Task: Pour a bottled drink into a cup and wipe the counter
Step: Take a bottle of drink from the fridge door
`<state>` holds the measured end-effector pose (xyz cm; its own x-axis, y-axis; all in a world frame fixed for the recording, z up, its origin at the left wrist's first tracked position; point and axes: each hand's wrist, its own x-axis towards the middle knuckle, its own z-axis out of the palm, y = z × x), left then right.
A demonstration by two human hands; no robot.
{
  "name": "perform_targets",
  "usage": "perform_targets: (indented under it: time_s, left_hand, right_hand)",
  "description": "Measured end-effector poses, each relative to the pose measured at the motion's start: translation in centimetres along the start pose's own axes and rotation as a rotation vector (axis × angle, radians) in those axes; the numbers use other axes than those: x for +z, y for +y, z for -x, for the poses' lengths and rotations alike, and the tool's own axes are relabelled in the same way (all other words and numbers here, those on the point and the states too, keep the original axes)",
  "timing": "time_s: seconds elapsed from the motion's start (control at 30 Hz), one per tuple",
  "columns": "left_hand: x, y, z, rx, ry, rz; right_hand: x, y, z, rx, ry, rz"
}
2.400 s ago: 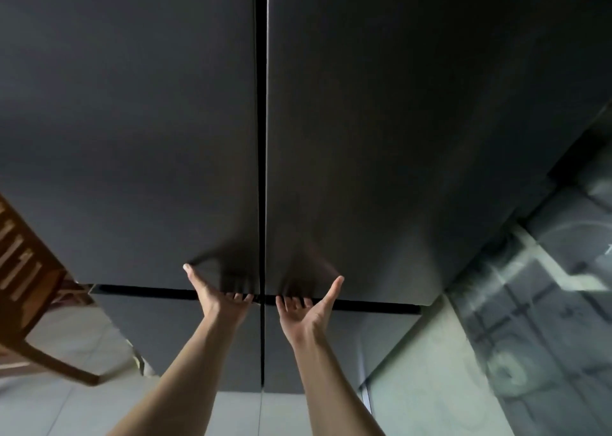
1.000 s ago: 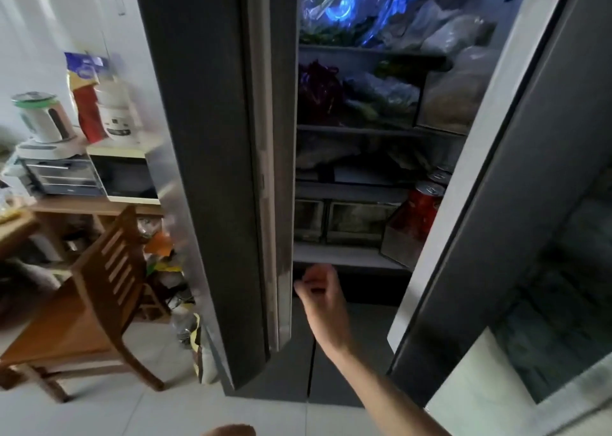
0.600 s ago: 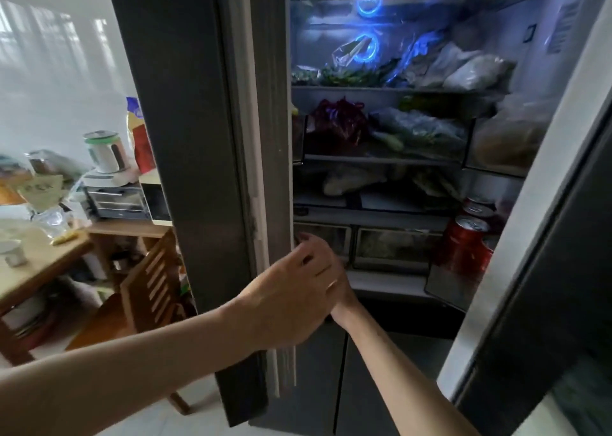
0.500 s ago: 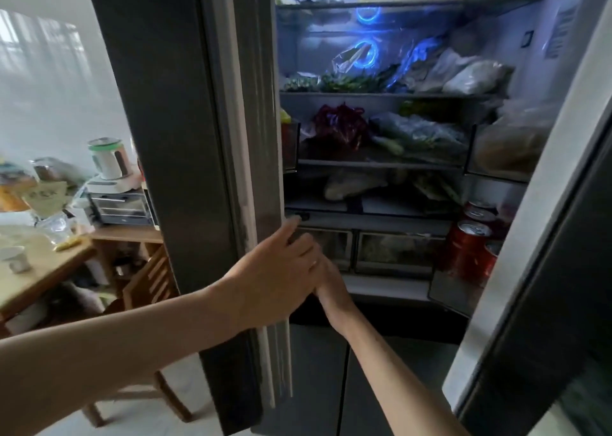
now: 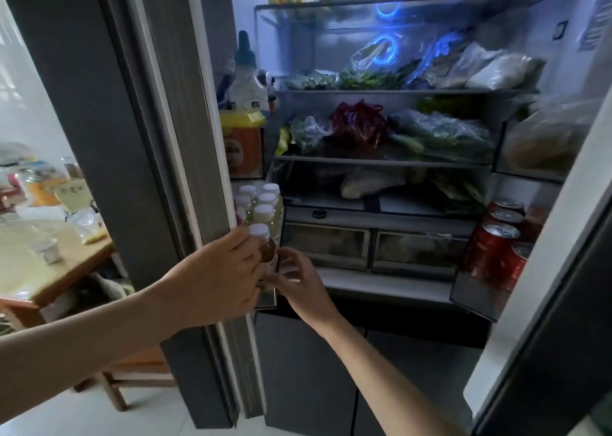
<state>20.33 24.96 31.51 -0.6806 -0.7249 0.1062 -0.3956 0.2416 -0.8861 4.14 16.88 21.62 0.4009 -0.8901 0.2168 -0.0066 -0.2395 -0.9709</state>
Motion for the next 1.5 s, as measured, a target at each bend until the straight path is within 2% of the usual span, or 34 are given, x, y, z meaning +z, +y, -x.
perform_targets:
  time_s: [0.17,0.23,0.3,0.37,0.6,0.87,1.07,1.17,1.27,1.33,1.4,1.5]
  left_hand:
    - [1.7,-1.2,4.3,-0.044,0.186,0.036]
    - [2.7,-1.7,6.2,-0.063,0.2,0.02]
    - [4.0,-2.1,7.7,-0.081,0.195,-0.015]
    - [5.3,-2.7,9.4,-0.107,0.173,-0.03]
    - [8.1,-4.5,13.7,-0.138,0.171,-0.029]
    - [9.0,-5.6,15.9,-0.159,0.142,-0.047]
    - [9.4,-5.6,16.0,-0.155,0.193,-0.038]
    - [8.9,-5.7,16.0,-0.172,0.182,-0.009]
    - [7.0,-5.2,15.7,-0.333,0.271,0.211]
    - [4.5,-4.5,15.2,-0.588,0.268,0.541]
    - [1.6,-4.0,14.7,-0.861,0.181,0.888]
    - [-1.1,-3.5,14.0,-1.088,0.147,1.357]
  right_hand:
    - [3.0,-1.5,0.0,-0.133,-0.025,0.143]
    - [4.7,-2.0,-0.2,-0.25,-0.009,0.346]
    - [6.4,-2.5,-1.2,-0.474,0.075,0.63]
    - [8.3,-3.7,-2.3,-0.558,0.087,0.752]
    - [13.0,-5.7,-5.1,-0.509,-0.032,0.853]
    - [16.2,-6.0,-6.2,-0.328,-0.097,0.859]
    - [16.4,-6.8,-6.0,-0.323,-0.061,0.9]
    - [15.4,-8.5,-5.4,-0.331,0.018,0.778]
    - [13.6,-10.6,-4.1,-0.443,0.129,0.625]
    - [12.4,-11.8,-3.1,-0.534,0.18,0.541]
    - [11.7,-13.2,-1.9,-0.549,0.163,0.401]
    - [11.8,-15.1,-0.2,-0.504,0.092,0.224]
